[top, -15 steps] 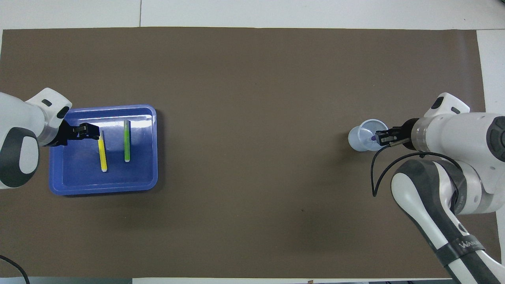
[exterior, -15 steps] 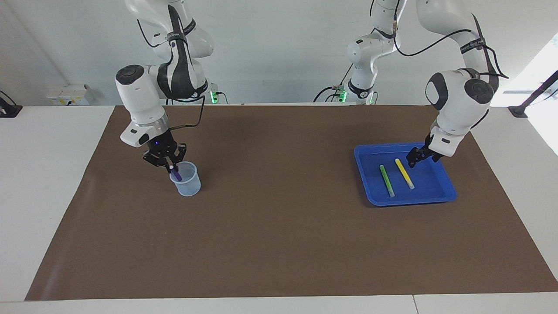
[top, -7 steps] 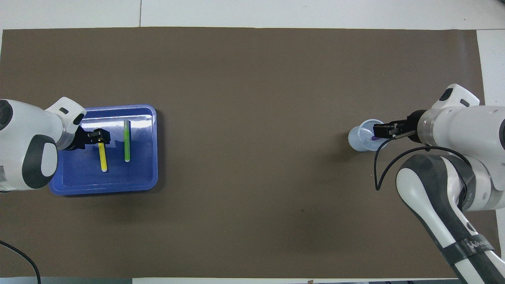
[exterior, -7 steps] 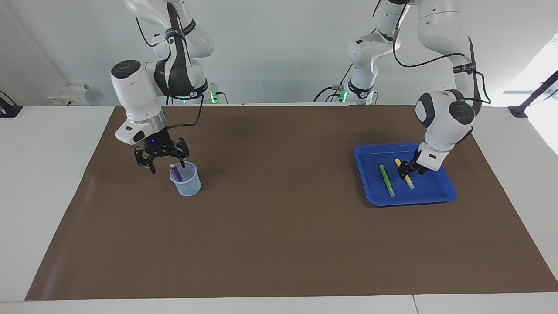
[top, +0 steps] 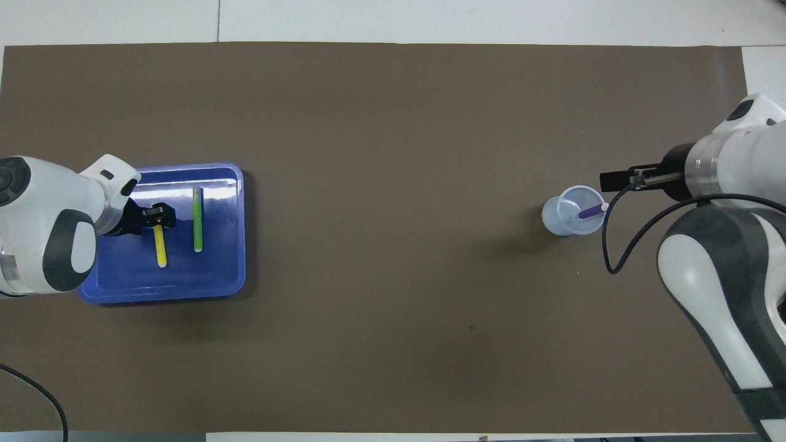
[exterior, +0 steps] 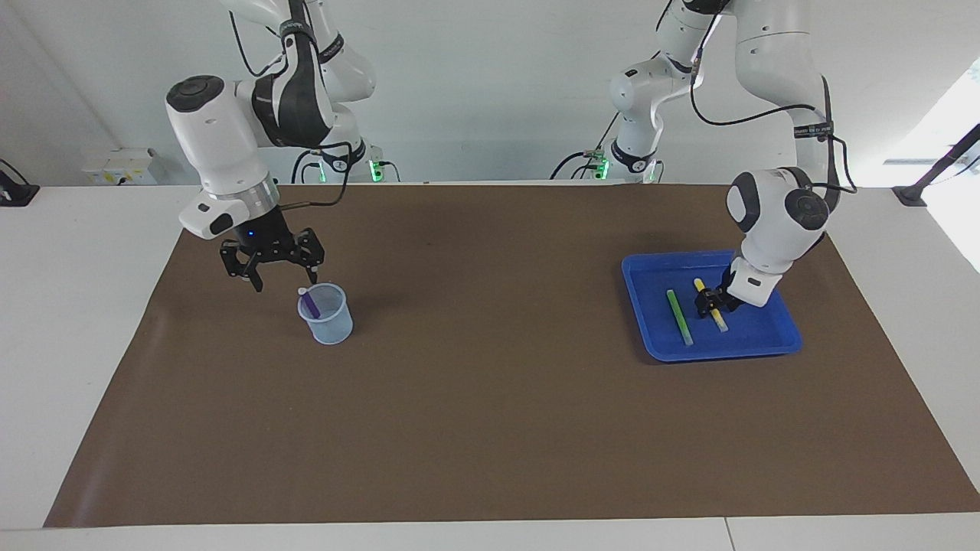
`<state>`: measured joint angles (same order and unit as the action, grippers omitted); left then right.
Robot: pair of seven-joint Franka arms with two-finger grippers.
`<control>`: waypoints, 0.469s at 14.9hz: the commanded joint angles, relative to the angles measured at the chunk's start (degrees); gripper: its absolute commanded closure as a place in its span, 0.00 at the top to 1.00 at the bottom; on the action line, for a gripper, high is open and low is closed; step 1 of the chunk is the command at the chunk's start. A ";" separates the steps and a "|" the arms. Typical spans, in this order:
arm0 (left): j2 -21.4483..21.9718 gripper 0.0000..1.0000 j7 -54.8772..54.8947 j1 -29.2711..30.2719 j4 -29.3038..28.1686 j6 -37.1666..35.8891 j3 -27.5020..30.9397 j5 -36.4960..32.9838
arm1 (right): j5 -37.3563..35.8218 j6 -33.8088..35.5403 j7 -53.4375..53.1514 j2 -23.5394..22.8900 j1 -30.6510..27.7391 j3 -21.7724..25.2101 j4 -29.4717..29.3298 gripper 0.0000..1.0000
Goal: Transfer and insert pens with both arms
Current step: 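Insert the purple pen into the white cup and open the right gripper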
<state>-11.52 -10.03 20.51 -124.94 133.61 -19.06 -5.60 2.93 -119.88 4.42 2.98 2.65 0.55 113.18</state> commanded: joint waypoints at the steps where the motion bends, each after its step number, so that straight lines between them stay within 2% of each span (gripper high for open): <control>1: 0.36 0.62 -1.13 0.14 -0.57 -0.63 0.07 -1.35 | -3.88 7.18 -4.14 -1.57 -0.10 -0.46 -7.07 1.00; 5: 0.36 0.34 -1.13 0.23 -0.57 -0.72 0.07 -1.35 | -5.65 19.31 -7.59 -3.24 -0.10 -1.95 -16.83 1.00; 7: 0.36 0.16 -1.13 0.23 -0.57 -0.72 0.07 -1.35 | -6.35 23.10 -8.11 -3.07 -0.10 -2.92 -18.95 1.00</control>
<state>-11.30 -10.13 20.51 -124.83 133.30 -19.15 -5.59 -1.69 -100.75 -2.10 1.70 2.78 -1.28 98.39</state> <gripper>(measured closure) 0.714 0.000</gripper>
